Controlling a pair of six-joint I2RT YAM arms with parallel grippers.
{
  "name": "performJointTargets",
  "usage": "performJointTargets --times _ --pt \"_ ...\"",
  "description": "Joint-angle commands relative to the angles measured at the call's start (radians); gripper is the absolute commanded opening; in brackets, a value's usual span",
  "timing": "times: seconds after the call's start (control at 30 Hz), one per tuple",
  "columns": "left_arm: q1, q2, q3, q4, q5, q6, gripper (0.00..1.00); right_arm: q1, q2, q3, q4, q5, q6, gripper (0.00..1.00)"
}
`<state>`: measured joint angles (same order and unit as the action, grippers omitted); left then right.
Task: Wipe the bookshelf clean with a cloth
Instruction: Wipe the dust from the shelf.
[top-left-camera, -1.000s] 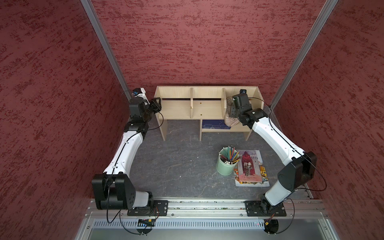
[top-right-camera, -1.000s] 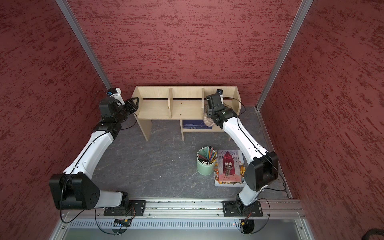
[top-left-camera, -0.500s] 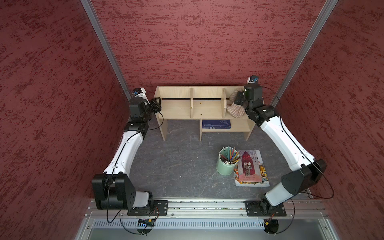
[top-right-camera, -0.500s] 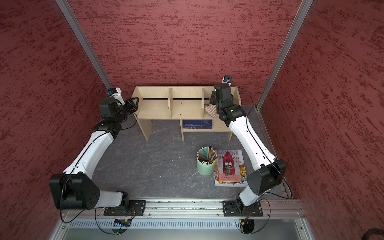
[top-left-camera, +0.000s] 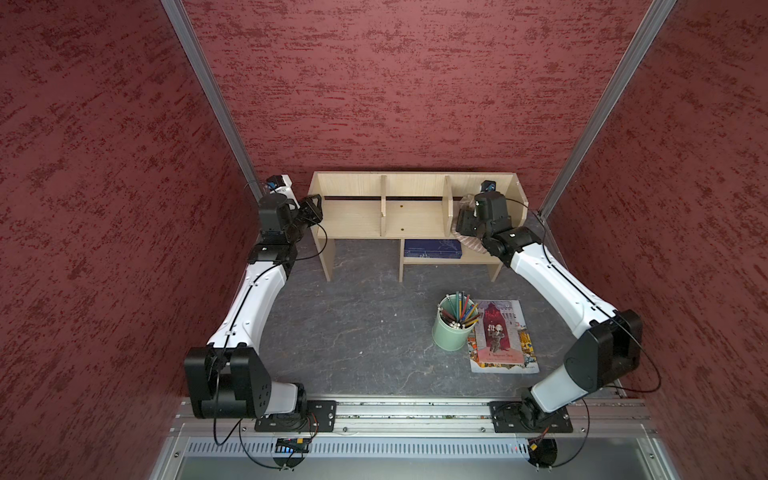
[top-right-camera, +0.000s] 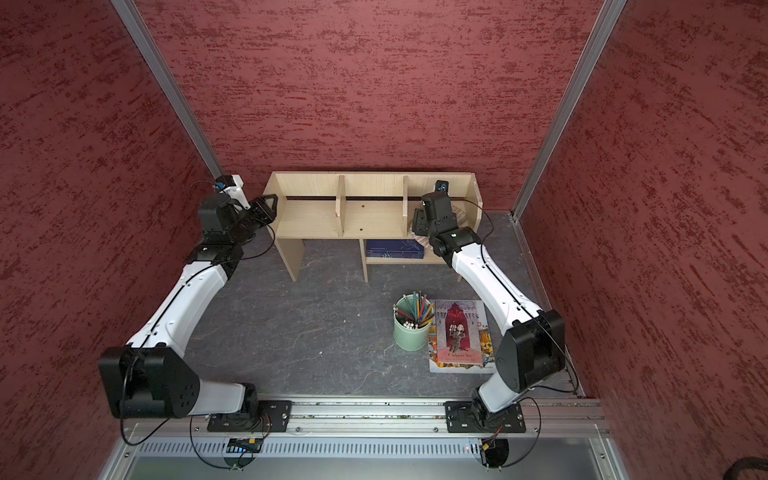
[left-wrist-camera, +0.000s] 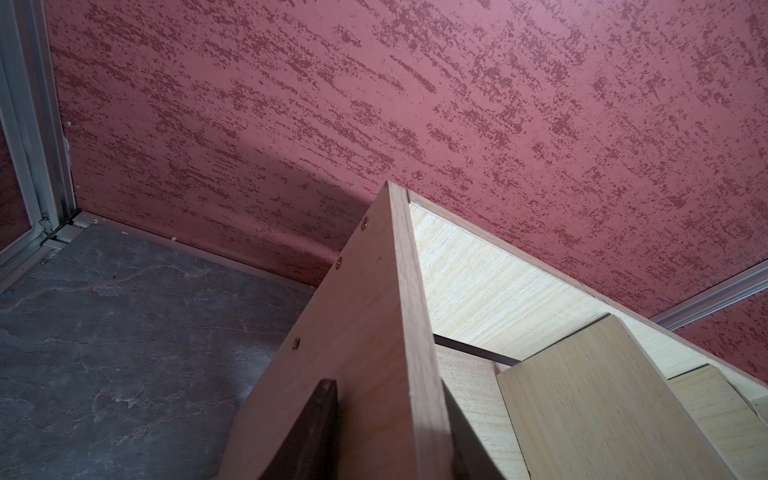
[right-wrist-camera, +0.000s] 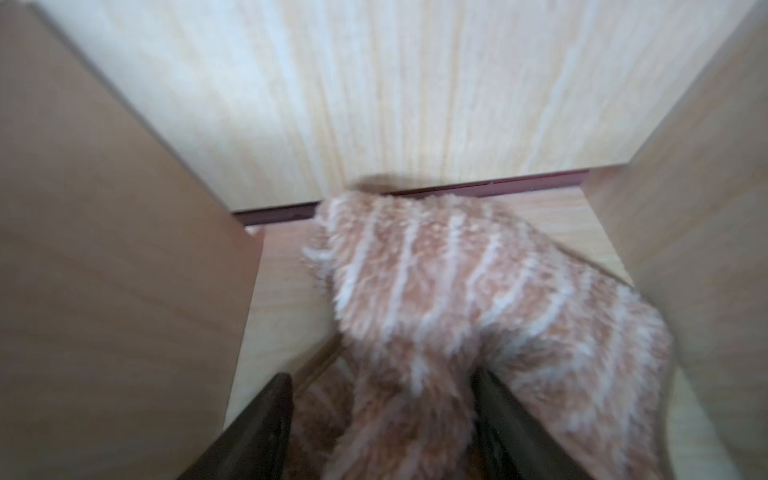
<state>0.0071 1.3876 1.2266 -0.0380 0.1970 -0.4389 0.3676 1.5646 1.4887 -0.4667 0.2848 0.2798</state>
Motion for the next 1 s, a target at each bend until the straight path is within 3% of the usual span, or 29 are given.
performJointTargets --times 0.0,0.1,0.27,0.47,0.5,0.57,0.77,0.97 --pt "-0.007 0.017 -0.006 -0.016 0.064 -0.084 0.02 -0.004 -0.102 0.045 -0.047 -0.070 -0.073 0.86" --pt "-0.007 0.018 -0.006 -0.016 0.065 -0.084 0.01 -0.005 -0.092 0.112 -0.093 -0.084 -0.137 0.98" --pt "-0.007 0.017 -0.007 -0.016 0.064 -0.080 0.01 -0.023 0.000 0.194 -0.192 -0.068 -0.179 0.98" --pt "-0.006 0.014 -0.007 -0.016 0.066 -0.078 0.01 -0.060 0.012 0.114 -0.194 -0.075 -0.136 0.94" --pt "-0.007 0.016 -0.007 -0.015 0.067 -0.080 0.01 -0.068 0.016 0.117 -0.205 -0.085 -0.129 0.90" --pt "-0.007 0.016 -0.007 -0.014 0.069 -0.080 0.01 -0.073 0.038 0.147 -0.238 -0.100 -0.125 0.73" --pt "-0.007 0.013 -0.007 -0.015 0.066 -0.079 0.00 -0.075 0.078 0.264 -0.267 -0.074 -0.113 0.00" --pt "-0.008 0.018 -0.009 -0.011 0.068 -0.082 0.00 -0.075 0.064 0.345 -0.099 -0.077 -0.095 0.00"
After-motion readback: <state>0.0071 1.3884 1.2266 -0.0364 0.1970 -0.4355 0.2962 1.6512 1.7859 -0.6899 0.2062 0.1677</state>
